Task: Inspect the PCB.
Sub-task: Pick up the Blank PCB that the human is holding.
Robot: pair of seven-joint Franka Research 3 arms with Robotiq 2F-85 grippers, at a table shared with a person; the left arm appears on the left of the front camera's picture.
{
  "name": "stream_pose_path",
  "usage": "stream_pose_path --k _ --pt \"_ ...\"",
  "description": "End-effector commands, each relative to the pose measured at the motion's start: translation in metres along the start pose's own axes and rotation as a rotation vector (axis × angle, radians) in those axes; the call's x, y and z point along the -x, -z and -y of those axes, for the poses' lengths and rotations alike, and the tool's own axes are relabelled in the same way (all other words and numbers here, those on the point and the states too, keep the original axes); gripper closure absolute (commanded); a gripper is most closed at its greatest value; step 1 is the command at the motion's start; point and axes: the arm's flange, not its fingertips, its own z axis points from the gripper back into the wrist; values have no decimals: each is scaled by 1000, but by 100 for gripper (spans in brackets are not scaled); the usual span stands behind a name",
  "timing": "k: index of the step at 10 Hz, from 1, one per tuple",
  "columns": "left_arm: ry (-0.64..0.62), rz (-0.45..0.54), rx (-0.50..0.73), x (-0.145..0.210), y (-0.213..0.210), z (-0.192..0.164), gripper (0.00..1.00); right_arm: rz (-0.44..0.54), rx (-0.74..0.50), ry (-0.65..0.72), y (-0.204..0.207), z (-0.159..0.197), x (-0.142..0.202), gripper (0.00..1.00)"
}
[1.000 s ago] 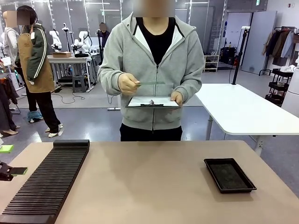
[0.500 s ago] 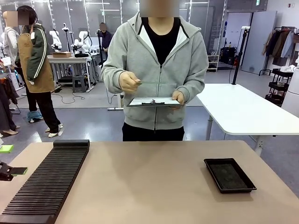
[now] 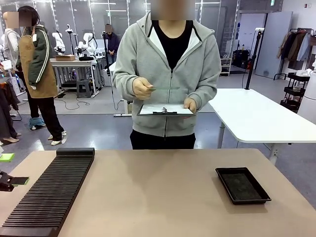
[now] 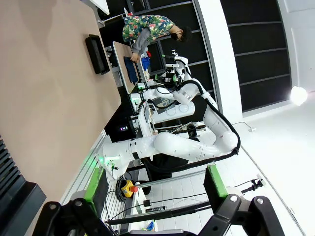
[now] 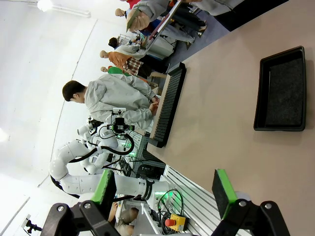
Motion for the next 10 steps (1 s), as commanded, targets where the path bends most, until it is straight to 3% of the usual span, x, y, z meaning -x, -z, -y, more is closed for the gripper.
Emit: stream_pose_path --k 1,10 --pt "3 0 -4 -1 0 1 0 6 -13 -18 -1 0 0 0" --pt "3 0 -4 -1 0 1 0 6 -13 -18 -1 0 0 0"
